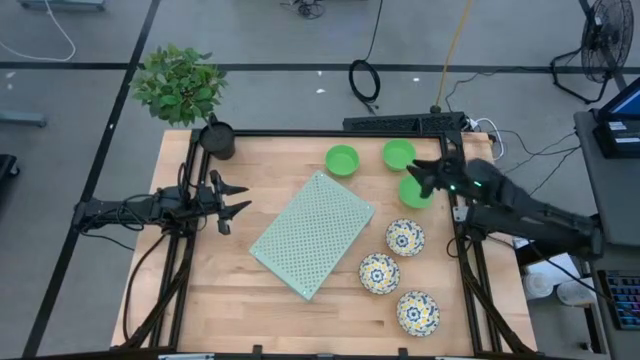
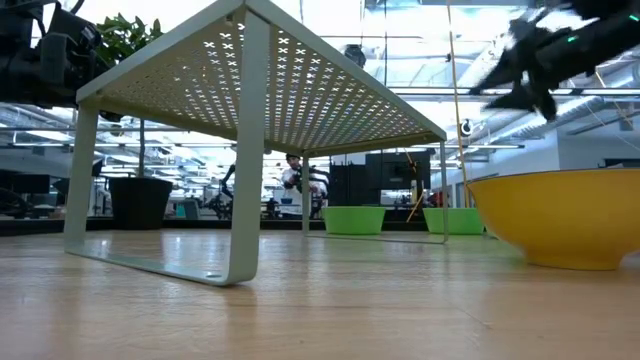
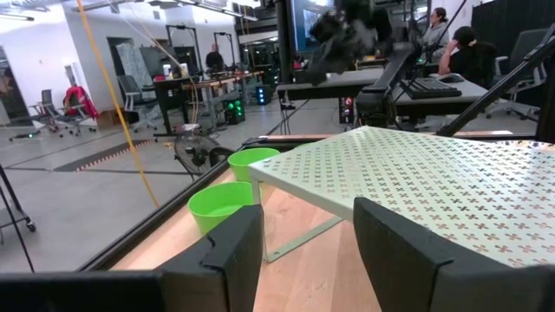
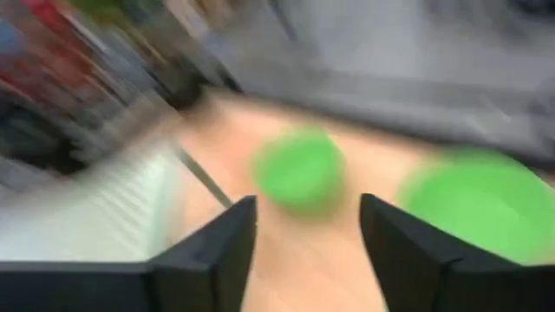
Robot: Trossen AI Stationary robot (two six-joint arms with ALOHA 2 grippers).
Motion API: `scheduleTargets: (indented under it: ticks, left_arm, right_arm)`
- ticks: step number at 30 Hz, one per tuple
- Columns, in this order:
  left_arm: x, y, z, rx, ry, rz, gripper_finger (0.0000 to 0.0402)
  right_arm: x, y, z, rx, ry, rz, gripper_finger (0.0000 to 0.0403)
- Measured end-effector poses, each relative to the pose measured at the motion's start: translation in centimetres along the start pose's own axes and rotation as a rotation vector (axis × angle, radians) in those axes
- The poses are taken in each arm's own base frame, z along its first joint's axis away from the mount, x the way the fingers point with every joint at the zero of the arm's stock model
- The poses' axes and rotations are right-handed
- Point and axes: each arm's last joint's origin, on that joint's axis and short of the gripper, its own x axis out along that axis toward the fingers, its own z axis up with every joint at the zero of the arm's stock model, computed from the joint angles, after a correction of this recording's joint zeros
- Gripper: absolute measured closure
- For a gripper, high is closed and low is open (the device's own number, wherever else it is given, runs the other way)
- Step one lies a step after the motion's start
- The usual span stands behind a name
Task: Pick & Place Mini bowls
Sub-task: Put the bottom green bowl on the shelf
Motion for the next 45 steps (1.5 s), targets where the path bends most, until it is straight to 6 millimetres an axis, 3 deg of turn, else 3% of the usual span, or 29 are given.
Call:
scheduleTargets:
  ticks: [3,7,13,27,45]
  left_arm:
    - [0.0,0.0,0.0,0.000,0.001,0.000,0.0220]
    - [0.0,0.0,0.0,0.000,0.001,0.000,0.0220]
    - [0.0,0.0,0.0,0.000,0.001,0.000,0.0220]
    - [0.0,0.0,0.0,0.000,0.001,0.000,0.0220]
    - [0.0,0.0,0.0,0.000,0.001,0.000,0.0220]
  right_arm:
    - [0.3,0.7,2.5,0.002,0.232,-0.245,0.0171]
    - [1.7,-0.2,3.4,0.038,0.609,-0.571,0.0169]
    - [4.3,-1.9,1.9,0.132,0.902,-0.643,0.0180]
    - [6.4,-6.4,-2.3,0.195,0.886,-0.735,0.0181]
    - [7.1,-7.4,-3.1,0.181,0.833,-0.704,0.0232]
